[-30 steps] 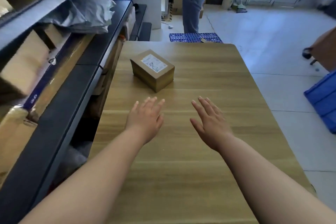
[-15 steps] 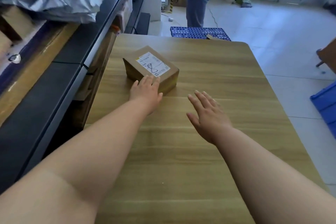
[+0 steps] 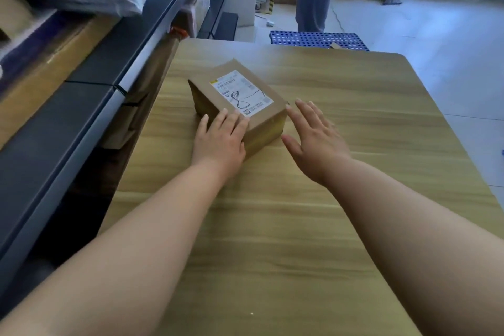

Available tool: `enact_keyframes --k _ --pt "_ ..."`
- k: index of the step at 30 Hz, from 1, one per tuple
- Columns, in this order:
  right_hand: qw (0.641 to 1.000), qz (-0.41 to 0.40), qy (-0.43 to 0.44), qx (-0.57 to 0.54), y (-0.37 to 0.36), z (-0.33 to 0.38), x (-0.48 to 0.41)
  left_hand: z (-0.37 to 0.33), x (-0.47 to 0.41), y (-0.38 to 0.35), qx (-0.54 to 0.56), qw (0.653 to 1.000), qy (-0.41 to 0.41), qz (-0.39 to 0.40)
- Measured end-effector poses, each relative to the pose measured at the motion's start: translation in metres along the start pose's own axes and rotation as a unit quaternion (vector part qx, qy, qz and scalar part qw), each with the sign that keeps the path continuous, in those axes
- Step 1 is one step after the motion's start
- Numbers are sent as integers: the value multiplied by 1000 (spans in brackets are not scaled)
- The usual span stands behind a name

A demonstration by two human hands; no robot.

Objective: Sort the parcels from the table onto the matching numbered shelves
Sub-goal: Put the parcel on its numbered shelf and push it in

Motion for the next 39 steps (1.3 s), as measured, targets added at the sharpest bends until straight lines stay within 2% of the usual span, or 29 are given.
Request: enact_keyframes --k 3,6,8,10,13,16,17,19,21,22,25,28,30,31,34,39 --pt "1000 -2 -7 -20 3 5 -11 8 18 5 31 997 -59 -37" --pt "998 -4 -23 -50 1 16 -20 26 40 11 -15 990 -111 -87" --pt "993 23 -57 -102 -4 26 -18 33 53 20 -45 994 -74 -69" --pt "986 72 -80 -125 -12 38 -9 33 58 30 -49 999 11 4" --pt "991 93 -83 -45 -26 55 17 32 51 32 -44 988 128 68" --pt "991 91 -70 71 -35 76 55 30 47 30 -20 981 172 89" --pt "990 86 -54 98 -36 82 68 31 46 30 -17 979 178 95" --pt "993 16 -10 114 -36 88 82 30 46 30 -10 976 193 102" --pt "995 -49 35 79 -29 82 79 28 46 33 2 972 209 105" --pt "997 -54 44 44 -23 78 74 26 45 34 7 972 209 109" --pt "999 8 43 7 -18 57 56 19 48 33 26 980 156 123" --pt "999 27 -2 22 -17 39 42 14 55 32 68 987 34 143" --pt "998 50 -38 29 -18 33 44 8 58 33 32 986 -30 161" --pt "995 72 -56 27 -20 30 49 4 58 34 -8 987 -32 156" --pt "991 91 -102 6 -22 26 71 -13 69 39 -70 991 63 100" --pt "986 95 -133 45 -23 35 115 -43 127 39 95 978 172 68"
Point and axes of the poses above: each hand's wrist, its own x-axis away from the middle knuckle, its own y-axis out of the back of the hand, z = x × y, the point moved 1 cm from there along -x, towards the middle knuckle, and after that the axes turned 2 degrees about -z, right-handed, at the moved point
